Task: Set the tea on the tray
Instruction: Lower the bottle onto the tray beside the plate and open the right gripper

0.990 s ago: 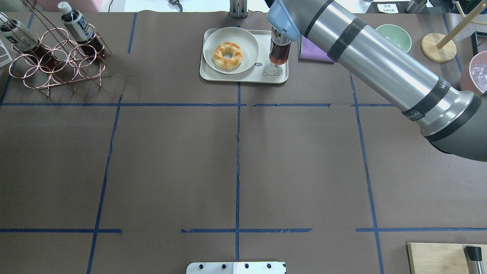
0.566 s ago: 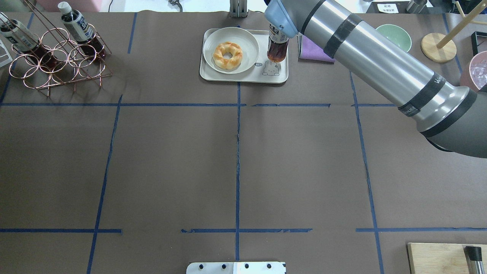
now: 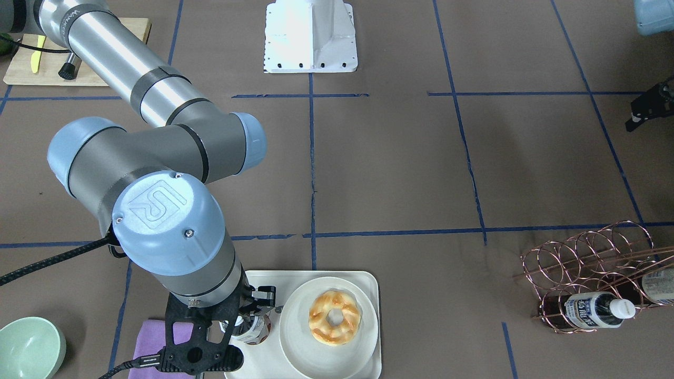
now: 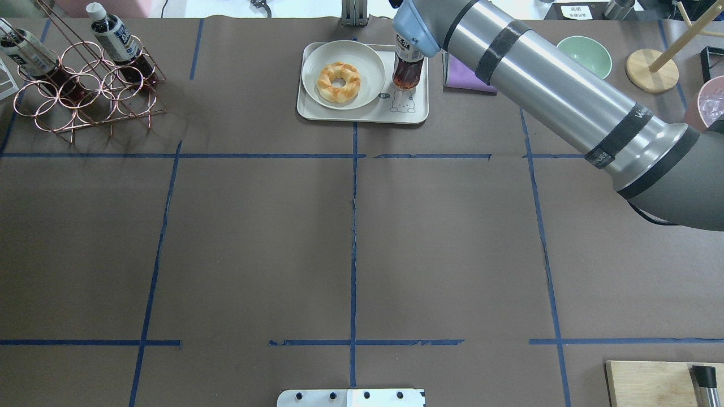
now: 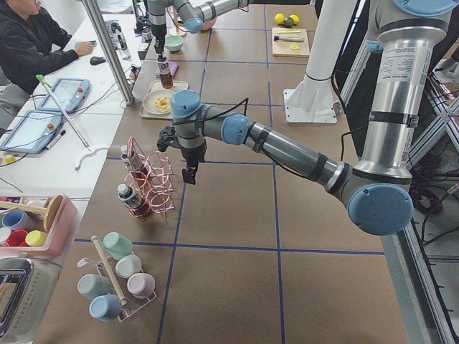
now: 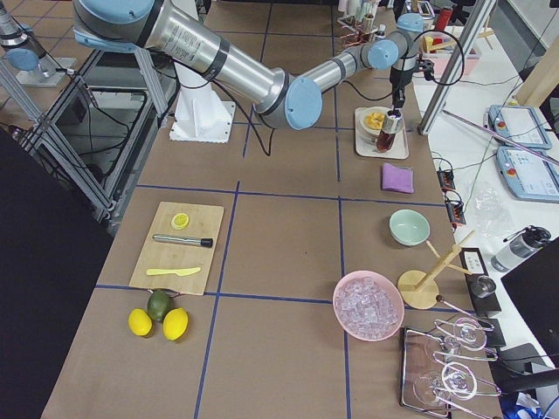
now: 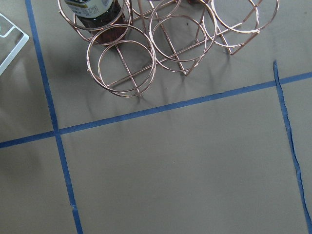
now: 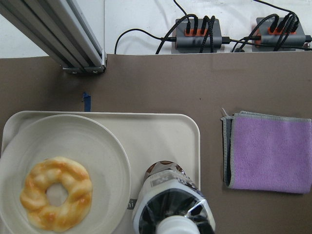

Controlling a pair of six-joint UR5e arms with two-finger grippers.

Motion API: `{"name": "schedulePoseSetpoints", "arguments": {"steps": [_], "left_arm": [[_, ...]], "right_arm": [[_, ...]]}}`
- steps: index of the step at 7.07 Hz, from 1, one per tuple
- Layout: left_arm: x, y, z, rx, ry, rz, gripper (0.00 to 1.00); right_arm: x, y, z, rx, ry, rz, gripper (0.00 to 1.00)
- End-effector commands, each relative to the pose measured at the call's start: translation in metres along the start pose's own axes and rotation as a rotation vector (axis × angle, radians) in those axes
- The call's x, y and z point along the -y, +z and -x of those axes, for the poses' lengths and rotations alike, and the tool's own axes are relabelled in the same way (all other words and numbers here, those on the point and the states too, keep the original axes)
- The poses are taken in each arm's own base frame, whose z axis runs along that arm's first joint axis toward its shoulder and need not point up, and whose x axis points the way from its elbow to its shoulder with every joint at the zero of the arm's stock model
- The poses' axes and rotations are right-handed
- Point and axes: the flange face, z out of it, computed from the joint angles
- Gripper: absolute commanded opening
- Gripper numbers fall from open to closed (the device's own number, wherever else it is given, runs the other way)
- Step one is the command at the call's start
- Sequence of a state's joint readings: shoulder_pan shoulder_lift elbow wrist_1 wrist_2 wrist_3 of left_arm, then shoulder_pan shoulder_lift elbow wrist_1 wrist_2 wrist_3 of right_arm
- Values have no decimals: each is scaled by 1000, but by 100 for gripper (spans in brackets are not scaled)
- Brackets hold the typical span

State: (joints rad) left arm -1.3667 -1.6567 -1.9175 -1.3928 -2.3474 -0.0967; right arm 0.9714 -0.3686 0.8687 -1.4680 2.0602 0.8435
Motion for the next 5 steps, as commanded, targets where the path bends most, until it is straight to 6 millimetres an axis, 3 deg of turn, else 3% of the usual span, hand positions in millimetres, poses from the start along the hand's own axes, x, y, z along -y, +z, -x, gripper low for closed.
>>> {"name": "schedulePoseSetpoints", "arguments": {"steps": [1,2,3,4,5], "left_arm": [[0,0,0,0,0,0,100],[0,0,0,0,0,0,100],[0,0,0,0,0,0,100],[0,0,0,0,0,0,100],[1,0,0,0,1,-1,100]], "right_arm": [[0,1,2,4,-4,-2,0],[-1,0,4,6,0,-3,2],[-1,0,4,7,0,-4,17],[-3,2,7,8,-3,-1,49],[-5,4,10,9,-9,-1,71]]}}
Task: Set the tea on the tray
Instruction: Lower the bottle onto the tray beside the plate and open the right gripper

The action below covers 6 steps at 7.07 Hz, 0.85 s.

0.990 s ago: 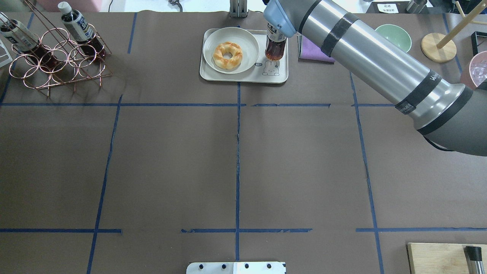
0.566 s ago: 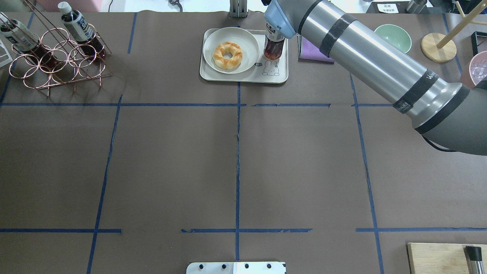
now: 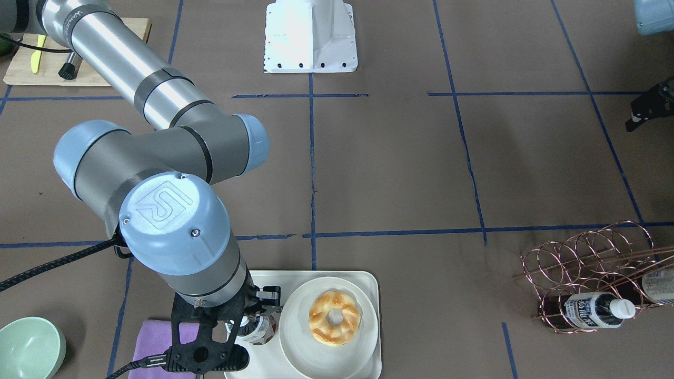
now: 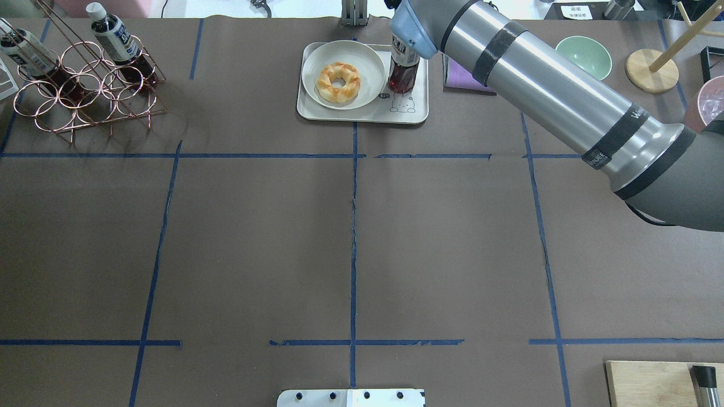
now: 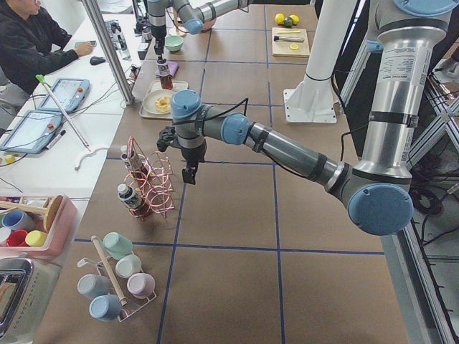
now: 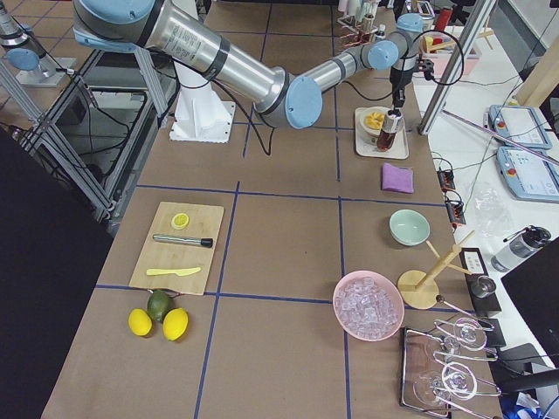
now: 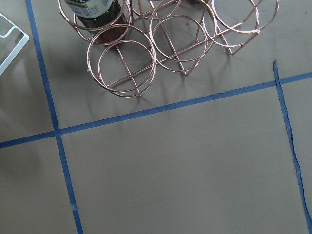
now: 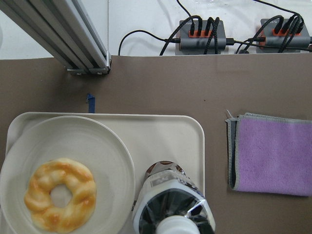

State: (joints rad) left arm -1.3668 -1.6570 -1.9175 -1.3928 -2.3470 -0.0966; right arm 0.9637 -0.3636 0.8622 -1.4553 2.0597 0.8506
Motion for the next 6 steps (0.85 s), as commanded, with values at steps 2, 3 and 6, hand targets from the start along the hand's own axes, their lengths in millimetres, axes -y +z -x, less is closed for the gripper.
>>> {"name": "schedulePoseSetpoints", "arguments": {"steps": [2,3,6], "left_arm": [[0,0,0,0,1,-1,100],[0,0,0,0,1,-1,100],[1,1,1,0,-1,1,100]], "right_arm": [[-3,3,4,0,-11,0,93],[-3,0,5,3,-16,-3,100],[3,-47,-3,85,-23,-12,100]]}}
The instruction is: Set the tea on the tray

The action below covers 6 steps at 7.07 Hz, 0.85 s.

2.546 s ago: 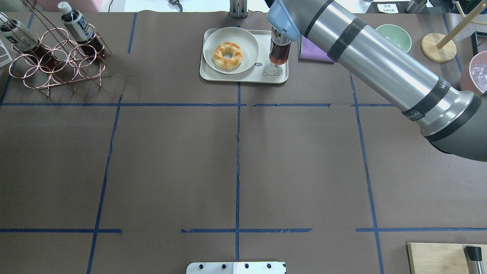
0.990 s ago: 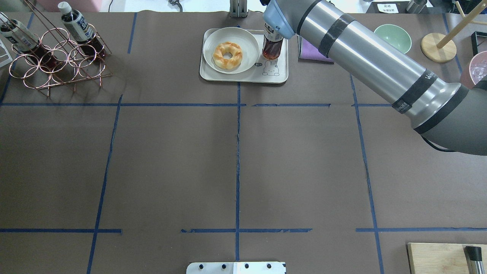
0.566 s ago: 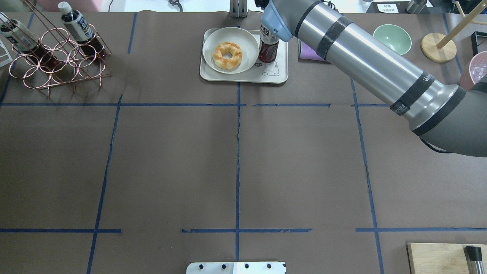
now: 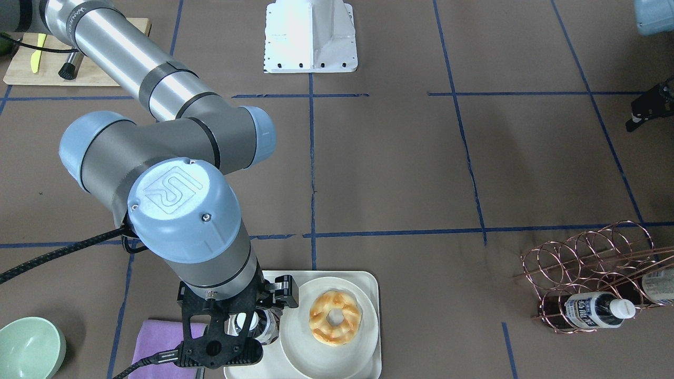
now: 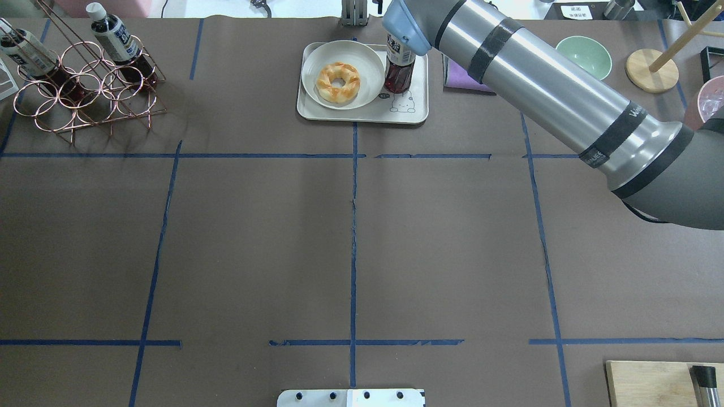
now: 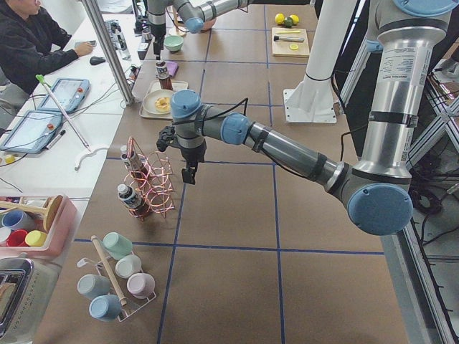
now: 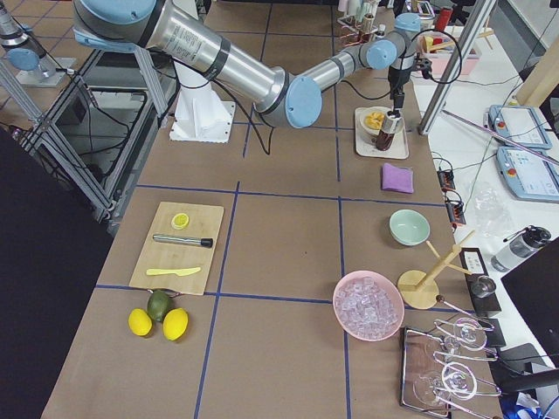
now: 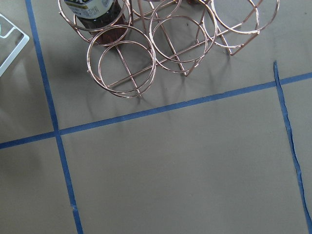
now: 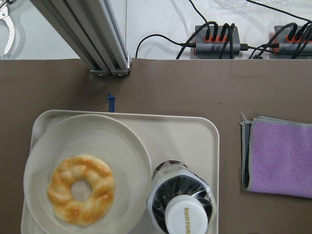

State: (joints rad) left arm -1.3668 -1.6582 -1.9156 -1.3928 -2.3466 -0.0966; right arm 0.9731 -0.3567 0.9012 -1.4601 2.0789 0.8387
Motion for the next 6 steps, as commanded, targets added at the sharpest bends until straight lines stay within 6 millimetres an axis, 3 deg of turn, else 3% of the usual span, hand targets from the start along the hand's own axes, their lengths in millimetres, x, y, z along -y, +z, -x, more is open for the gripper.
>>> {"name": "schedulePoseSetpoints", "arguments": {"steps": [1,3,4,6], "left_arm": [[0,0,1,1,-1,1,100],[0,0,1,0,0,0,100],[-1,-1,3,2,-5,-1,100],[-2,-9,13,7,-26,-15,100]], "right_arm": [[-9,-37,-56,97,14,8,100],[-50,-68,-149,88,-51,17,100],[-84,-78,-198,58,-113,30,100],[-136,-89,-328,43,-190,25,100]]}}
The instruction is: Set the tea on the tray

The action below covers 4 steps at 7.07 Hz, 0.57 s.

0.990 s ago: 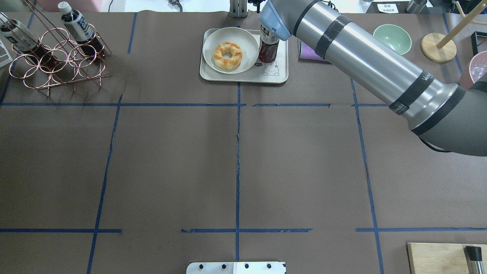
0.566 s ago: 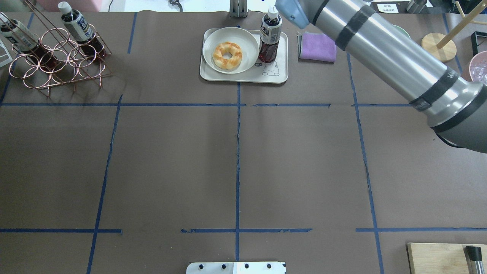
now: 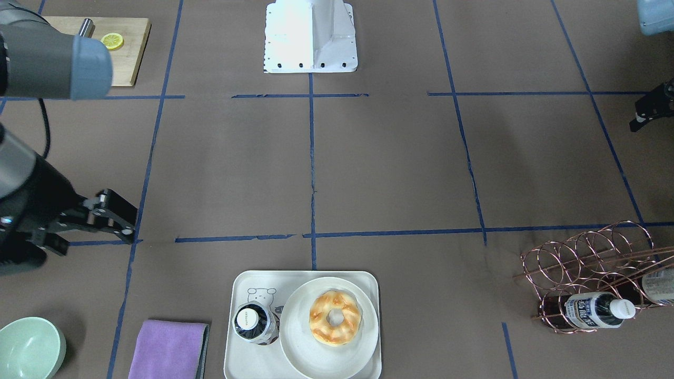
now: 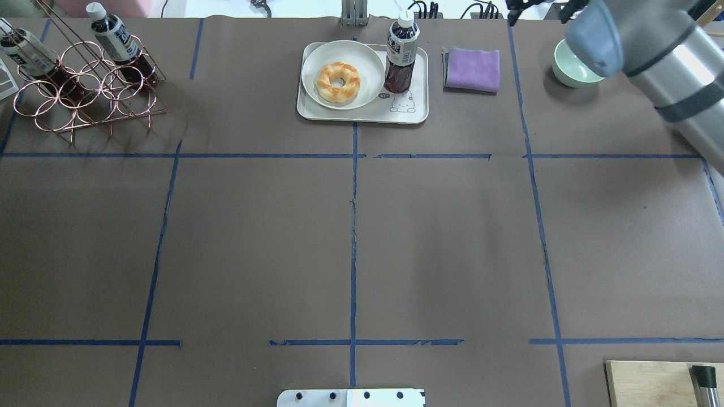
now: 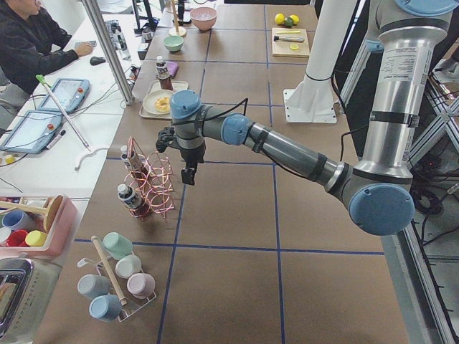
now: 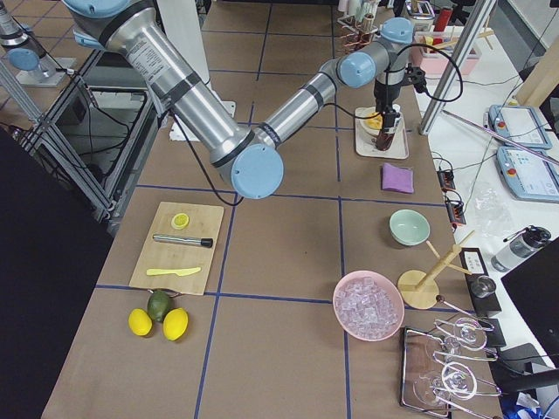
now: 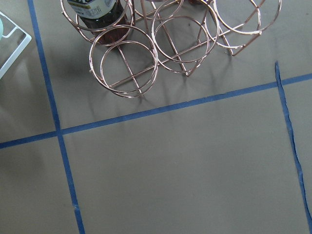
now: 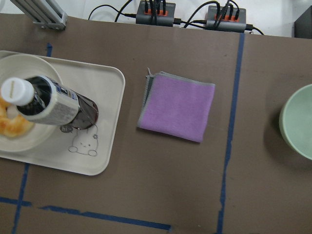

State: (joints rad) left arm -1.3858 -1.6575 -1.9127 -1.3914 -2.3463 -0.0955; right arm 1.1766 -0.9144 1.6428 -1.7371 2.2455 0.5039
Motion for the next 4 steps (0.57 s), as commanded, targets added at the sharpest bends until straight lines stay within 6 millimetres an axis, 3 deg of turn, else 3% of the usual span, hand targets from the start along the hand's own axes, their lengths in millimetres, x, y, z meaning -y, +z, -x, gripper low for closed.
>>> {"name": "schedulePoseSetpoints", "arguments": {"steps": [1,2,3,4], "left_arm": [[-1,-5,12,7,-22,-8,100],[-2,-5,21,13,-37,-4,100],[-4,-4,44,21,-40,5,100],[-17,5,95,27,-48,29,100]], "right_arm": [[-70,-16,-141,20,-83,33,100],[-101,-11,-217,4,-141,59,100],[-143,7,-272,14,-177,106,100],[-184,17,-320,10,-143,142,100]]}}
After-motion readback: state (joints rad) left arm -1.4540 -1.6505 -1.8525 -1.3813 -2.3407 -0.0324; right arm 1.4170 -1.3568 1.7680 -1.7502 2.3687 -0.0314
